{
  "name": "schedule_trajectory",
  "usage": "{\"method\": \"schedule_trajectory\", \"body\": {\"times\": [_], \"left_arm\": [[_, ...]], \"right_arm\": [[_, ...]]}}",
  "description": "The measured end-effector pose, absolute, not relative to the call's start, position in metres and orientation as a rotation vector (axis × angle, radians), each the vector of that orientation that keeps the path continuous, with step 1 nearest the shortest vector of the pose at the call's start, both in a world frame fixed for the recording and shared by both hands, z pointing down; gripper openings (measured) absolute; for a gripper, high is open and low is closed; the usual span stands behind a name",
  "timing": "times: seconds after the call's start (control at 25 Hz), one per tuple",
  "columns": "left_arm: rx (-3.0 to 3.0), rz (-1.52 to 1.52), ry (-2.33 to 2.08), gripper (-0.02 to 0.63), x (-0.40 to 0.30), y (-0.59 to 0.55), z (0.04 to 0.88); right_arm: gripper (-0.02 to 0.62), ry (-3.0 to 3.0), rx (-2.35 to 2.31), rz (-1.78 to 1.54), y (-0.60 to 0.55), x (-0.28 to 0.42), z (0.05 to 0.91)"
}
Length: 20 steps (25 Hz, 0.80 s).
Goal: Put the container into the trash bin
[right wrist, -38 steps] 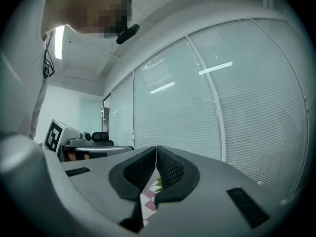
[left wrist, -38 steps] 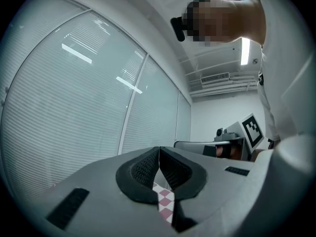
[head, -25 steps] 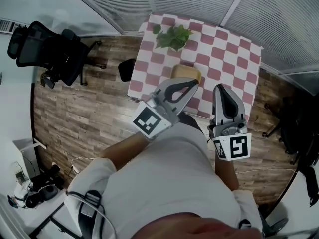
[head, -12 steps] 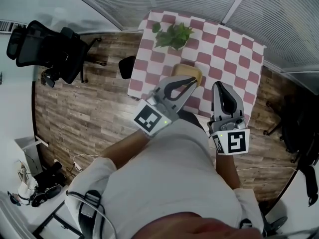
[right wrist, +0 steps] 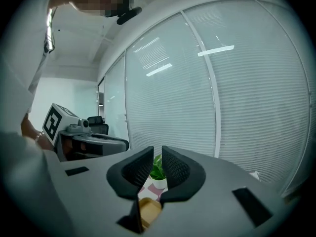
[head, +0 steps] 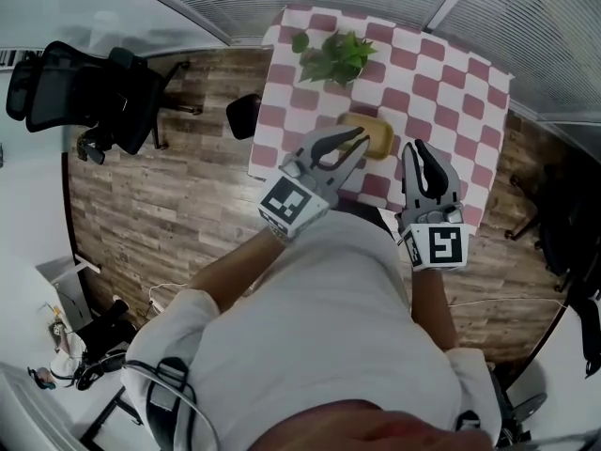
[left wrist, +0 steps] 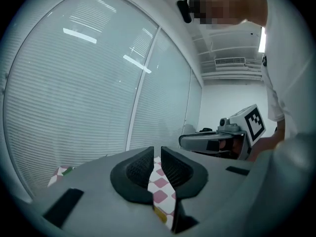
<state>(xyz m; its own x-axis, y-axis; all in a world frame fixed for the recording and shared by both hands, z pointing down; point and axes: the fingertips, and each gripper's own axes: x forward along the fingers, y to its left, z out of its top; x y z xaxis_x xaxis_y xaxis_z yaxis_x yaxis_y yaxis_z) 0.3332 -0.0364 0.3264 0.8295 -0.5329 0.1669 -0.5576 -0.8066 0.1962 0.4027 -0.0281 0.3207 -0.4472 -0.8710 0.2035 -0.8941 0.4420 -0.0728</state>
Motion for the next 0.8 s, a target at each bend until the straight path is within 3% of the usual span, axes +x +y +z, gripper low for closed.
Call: {"method": "schedule_trajectory", "body": {"times": [0.2, 0.4, 0.48, 0.8], "left_arm": [[2.729, 0.24, -0.855, 0.034, 0.321, -0.051, 0.36], [2.65, 0.349, -0.846, 0.043, 0.312, -0.059, 0.409], [2.619, 0.374, -0.847, 0.095, 0.308, -0.063, 0.428], [2.489, 0.526, -0.874, 0.098, 0.288, -0.071, 0.514]], "right_arm": [[0.12, -2.44, 1.609, 0.346, -0.038, 0.411, 0.361], [0.126, -2.356, 1.613, 0.411, -0.045, 0.419, 0.405], [0.127, -2.328, 1.611, 0.435, -0.048, 0.421, 0.421], [0.129, -2.207, 1.578, 0.553, -0.05, 0.425, 0.5]]}}
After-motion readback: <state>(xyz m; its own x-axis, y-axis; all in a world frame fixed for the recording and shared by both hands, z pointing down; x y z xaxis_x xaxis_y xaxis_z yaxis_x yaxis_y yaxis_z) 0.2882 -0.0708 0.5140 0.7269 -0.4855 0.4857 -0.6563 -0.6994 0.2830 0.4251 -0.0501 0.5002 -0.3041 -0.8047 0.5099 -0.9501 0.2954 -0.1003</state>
